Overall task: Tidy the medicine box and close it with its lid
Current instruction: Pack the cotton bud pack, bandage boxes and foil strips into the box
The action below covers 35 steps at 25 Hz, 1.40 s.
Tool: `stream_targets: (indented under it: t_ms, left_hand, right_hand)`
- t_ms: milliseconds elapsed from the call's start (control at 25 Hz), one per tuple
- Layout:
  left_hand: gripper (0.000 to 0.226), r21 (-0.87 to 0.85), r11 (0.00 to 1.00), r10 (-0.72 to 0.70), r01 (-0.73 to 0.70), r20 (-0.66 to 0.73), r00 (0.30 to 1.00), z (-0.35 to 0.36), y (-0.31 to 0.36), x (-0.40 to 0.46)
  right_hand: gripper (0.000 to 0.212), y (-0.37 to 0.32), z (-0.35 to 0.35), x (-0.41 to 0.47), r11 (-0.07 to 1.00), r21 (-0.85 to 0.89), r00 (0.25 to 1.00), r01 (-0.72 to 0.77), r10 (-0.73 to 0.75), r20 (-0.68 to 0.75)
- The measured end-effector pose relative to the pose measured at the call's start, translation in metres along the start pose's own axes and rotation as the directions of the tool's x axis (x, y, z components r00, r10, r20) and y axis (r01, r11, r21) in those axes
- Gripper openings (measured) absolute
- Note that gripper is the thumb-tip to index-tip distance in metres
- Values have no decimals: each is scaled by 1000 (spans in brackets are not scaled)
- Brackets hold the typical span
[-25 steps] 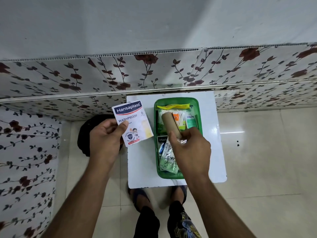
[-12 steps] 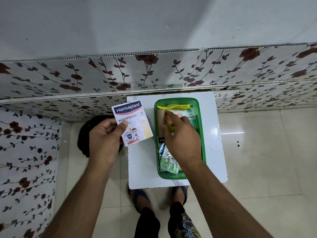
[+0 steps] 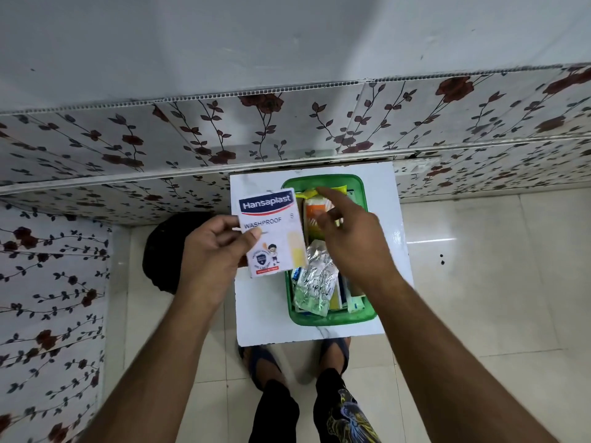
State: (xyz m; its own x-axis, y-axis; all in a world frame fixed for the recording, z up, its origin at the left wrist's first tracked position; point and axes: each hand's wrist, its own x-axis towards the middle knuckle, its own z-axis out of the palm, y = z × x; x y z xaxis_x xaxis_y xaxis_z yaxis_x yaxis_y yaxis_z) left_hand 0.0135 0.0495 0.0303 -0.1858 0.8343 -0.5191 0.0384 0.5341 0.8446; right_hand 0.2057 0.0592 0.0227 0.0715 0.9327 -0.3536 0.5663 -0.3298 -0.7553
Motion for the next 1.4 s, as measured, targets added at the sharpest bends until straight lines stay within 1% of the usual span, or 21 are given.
stream_targets:
  t_ms: [40,80,120,160,240,280,320,360,400,480,600,680,760,880,960,1080,1200,1240,1280,1320,1400]
  left_hand:
    - [10,46,999,-5,2,46,999,8,0,-5]
    - [9,104,995,-13,2,98,995,17,0,-11]
    - [8,161,987,-31,7,148,988,26,0,-16]
    - [9,207,978,-57,15,197,979,34,-2,-21]
    - [9,301,954,-76,-1,243,967,41,-7,-27]
    - [8,346,938,-49,-28,213,976,42,-8,-26]
    - [7,373,926,-5,-52,149,989,39,-10,-24]
    - [5,366,928,36,-63,79,996,35,-10,-21]
    - [7,337,939,64,-66,16,998,31,-9,-18]
    - [17,285,957,73,-57,-47,996,25,-9,-14]
    - [12,301,952,65,-48,-46,997,20,-10,-12]
    - [10,312,949,64,-46,-49,997,18,-12,-10]
    - [11,298,954,64,-45,-54,997,17,-15,-8]
    - [13,292,956,61,-41,-59,996,15,-16,-5]
    - [14,282,959,58,-36,-69,996,13,-15,-3]
    - [15,267,963,42,-20,-76,996,9,-13,0]
    - [16,269,963,44,-24,-70,997,6,-11,3]
    - [16,268,963,46,-25,-72,996,5,-11,4]
    - [16,266,964,46,-25,-75,996,4,-11,5]
    - [16,264,964,47,-25,-78,996,3,-11,7]
    - [16,251,968,49,-27,-83,995,3,-11,9]
  right_hand:
    - [32,2,-9,-7,983,178,999,-45,43,11]
    - [27,4,-18,-14,947,307,995,-91,76,62]
    - [23,6,-26,-22,926,355,990,-125,92,108]
    - [21,11,-32,-29,926,346,986,-149,112,126]
    - [20,22,-40,-37,954,230,980,-192,176,88]
    - [19,28,-41,-39,968,130,976,-213,206,63]
    - [19,33,-40,-41,972,32,972,-231,230,45]
    - [19,36,-36,-43,969,-51,970,-241,243,33]
    - [20,39,-31,-45,964,-104,969,-243,247,25]
    - [23,37,-20,-47,955,-186,971,-232,238,14]
    - [25,32,-8,-49,923,-353,987,-151,160,-5]
    - [28,29,-5,-50,898,-427,993,-109,116,-9]
    - [36,24,-5,-52,878,-469,994,-101,113,-2]
    - [46,17,-12,-43,832,-548,996,-90,82,-38]
    - [43,15,-13,-34,833,-551,998,-46,56,2]
    - [44,16,2,-30,842,-539,991,6,69,118]
    - [47,23,9,-34,858,-513,986,-24,104,128]
    - [47,24,8,-36,857,-515,990,-15,85,113]
    - [47,23,5,-37,852,-524,996,17,32,86]
    - [49,21,4,-36,845,-530,998,67,-49,48]
    - [58,15,5,-26,832,-525,975,181,-220,-12]
